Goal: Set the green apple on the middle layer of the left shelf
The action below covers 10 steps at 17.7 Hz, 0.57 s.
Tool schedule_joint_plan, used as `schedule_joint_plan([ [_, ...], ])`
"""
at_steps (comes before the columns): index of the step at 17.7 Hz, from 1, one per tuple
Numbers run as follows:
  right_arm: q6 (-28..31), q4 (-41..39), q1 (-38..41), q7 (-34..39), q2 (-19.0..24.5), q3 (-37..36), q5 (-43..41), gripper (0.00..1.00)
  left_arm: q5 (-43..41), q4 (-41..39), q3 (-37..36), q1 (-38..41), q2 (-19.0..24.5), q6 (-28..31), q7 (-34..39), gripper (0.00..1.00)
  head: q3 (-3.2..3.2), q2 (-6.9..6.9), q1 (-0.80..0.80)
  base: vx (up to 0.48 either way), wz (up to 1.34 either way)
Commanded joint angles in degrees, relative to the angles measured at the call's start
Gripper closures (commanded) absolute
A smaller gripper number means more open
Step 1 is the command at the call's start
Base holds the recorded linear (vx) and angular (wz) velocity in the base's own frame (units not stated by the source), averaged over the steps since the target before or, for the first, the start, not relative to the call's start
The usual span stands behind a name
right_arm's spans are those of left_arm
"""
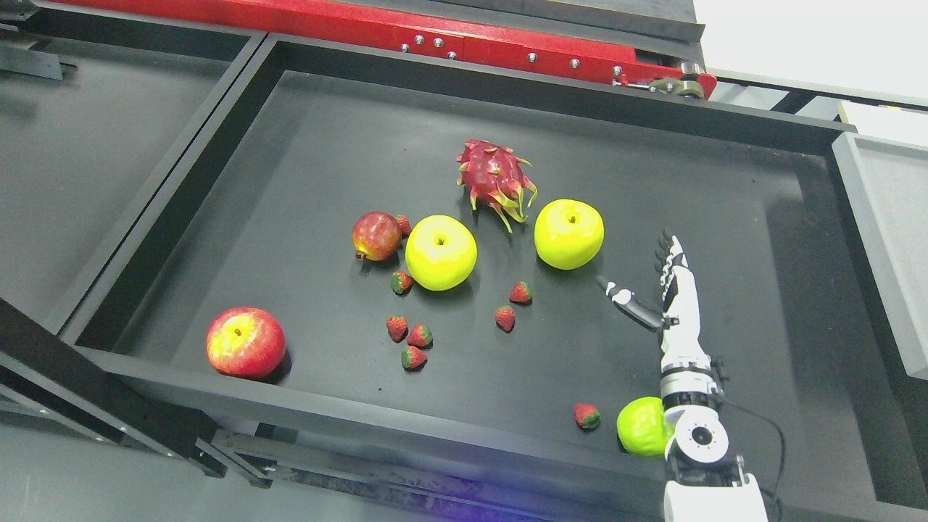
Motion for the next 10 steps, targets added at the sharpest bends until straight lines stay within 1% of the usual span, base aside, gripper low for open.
schedule_joint_plan([
  [1,-0.5,-10.7,5.9,-0.3,-0.9,0.2,-3.6,0.0,0.1,0.0,0.0,-1.2,1.0,0.0,0.0,0.0,0.0,0.0,0.0,0.0,0.0],
  [10,-0.4,-10.6,5.3,-0.3,-0.9,0.4,-3.5,0.0,0.1,0.0,0.0,-1.2,1.0,0.0,0.0,0.0,0.0,0.0,0.0,0.0,0.0],
])
